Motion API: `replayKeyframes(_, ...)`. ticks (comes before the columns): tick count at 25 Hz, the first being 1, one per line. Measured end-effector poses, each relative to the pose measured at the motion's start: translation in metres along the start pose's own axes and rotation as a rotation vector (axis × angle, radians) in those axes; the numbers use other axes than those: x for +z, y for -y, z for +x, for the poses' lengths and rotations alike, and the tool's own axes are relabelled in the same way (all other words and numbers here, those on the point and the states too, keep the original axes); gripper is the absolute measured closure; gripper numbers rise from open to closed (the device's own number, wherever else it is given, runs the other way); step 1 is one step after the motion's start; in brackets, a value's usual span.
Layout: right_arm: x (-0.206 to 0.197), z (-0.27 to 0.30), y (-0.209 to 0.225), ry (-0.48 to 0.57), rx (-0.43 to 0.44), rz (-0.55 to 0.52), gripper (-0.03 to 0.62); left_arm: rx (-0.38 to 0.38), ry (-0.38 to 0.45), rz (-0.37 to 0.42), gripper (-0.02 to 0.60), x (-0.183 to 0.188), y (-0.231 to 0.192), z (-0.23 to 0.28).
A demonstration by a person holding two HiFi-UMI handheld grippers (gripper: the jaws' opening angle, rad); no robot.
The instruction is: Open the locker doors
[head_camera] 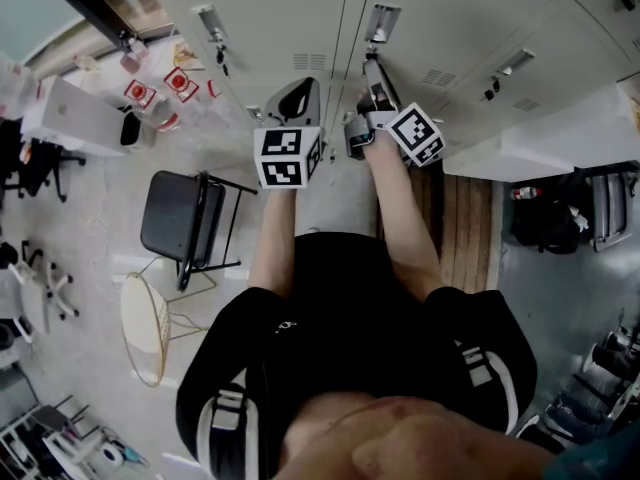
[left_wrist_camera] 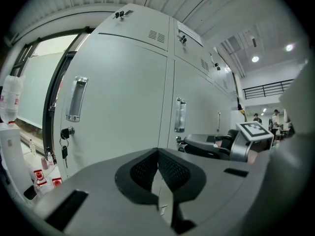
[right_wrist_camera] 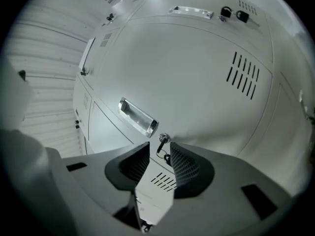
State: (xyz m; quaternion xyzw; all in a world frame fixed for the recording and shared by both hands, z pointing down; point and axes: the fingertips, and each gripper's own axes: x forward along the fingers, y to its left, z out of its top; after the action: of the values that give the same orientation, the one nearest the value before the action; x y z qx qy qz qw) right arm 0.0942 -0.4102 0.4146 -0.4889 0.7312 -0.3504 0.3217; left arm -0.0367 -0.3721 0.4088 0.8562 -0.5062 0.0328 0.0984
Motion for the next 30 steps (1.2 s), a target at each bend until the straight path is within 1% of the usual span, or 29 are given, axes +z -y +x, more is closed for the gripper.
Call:
replayKeyframes(6, 0.003, -0.003, -0.004, -0.023, -0.032, -0.194, 0.454, -0.012, -0.005, -0.001, 0.571, -0.003, 0.006, 0.003)
replayKeyframes(16, 0.002, -0.004, -0.018, -0.068, -0.088, -0.578, 0.427, -0.019, -0.006, -0.003, 0.571, -0.004, 0.010, 0.005)
replayKeyframes(20, 0.002, -0.003, -0.026, -0.077, -0.089, -0.682, 0.427, -0.019, -0.008, -0.004, 0.571, -0.006, 0.010, 0.006)
replayKeyframes(30, 0.003, 0.005, -0.045, -0.097, -0.106, -0.880, 0.427, -0.020, 0.000, -0.009, 0.571, -0.003, 0.007, 0.007)
